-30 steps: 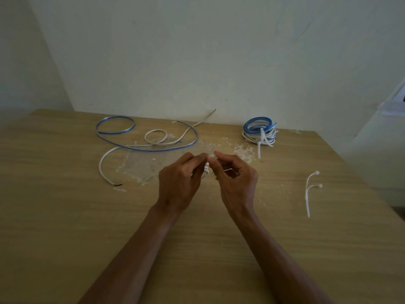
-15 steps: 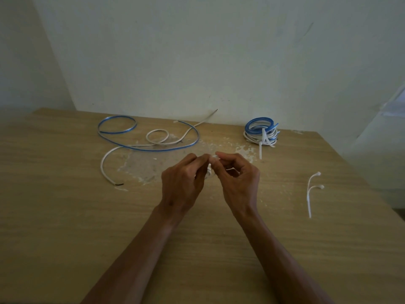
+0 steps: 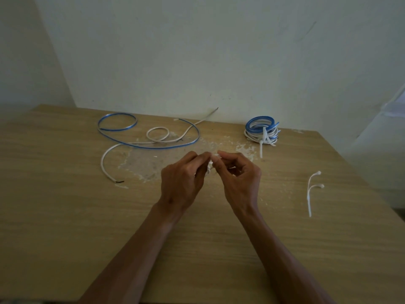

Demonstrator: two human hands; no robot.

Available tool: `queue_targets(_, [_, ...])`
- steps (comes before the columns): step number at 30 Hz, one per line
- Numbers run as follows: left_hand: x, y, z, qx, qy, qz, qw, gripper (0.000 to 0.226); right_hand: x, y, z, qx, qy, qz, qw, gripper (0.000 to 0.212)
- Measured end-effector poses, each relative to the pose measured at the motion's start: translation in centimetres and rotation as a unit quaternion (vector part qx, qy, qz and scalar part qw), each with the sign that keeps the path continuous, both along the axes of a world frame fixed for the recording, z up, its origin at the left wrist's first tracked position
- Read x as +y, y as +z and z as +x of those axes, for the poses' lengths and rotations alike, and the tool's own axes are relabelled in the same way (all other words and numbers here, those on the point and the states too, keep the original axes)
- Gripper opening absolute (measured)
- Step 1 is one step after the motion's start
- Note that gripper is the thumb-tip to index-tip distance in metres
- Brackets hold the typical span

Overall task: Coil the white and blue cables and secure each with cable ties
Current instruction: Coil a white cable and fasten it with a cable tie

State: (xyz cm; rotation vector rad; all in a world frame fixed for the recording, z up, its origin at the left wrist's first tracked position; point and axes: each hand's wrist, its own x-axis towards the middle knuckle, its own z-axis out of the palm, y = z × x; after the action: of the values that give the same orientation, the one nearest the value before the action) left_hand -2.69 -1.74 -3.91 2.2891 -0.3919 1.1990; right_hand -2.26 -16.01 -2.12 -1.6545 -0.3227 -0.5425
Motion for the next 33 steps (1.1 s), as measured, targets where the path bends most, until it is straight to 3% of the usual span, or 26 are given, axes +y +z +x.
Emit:
queue_targets(7, [0.1,0.1,-0.4,0.018,0.016,0.046,0.999,0.023,-0.3,0.2,0.0,0.033,0.038,-0.014,0.999,0.014])
queue_targets(11, [0.1,0.0,-0.5,0.025,0.0,-0.006,1.0,0.023,-0.6,0.5,0.2,0.04,0.063,-0.046,0.996,0.014])
queue_targets(17, [0.2,0.3,-0.4,0.044,-0.063,-0.057,0.995,0.023,-1.0,0.7,0.6,-0.032,0.012,-0.099,0.994,0.009])
queue_targets(22, [0.7,0.4,0.0,0.059,-0.089,-0.091,0.99,0.022,-0.6,0.7,0.9,-0.141,-0.008,-0.209,0.968,0.004])
queue_targets(24, [0.6,0.6,-0.4,0.104,-0.126,-0.138,0.977,0.026,-0.7,0.9,1.4,-0.154,-0.03,-0.22,0.963,0.005])
queue_targets(27, [-0.3,1.6,-1.1,0.189,-0.214,-0.231,0.93,0.03,-0.9,0.8,1.7,-0.163,-0.051,-0.233,0.957,0.006])
queue_targets(33, [-0.1,1.7,-0.7,0.201,-0.2,-0.247,0.926,0.019,-1.2,0.8,1.3,-0.158,-0.057,-0.23,0.959,0.009])
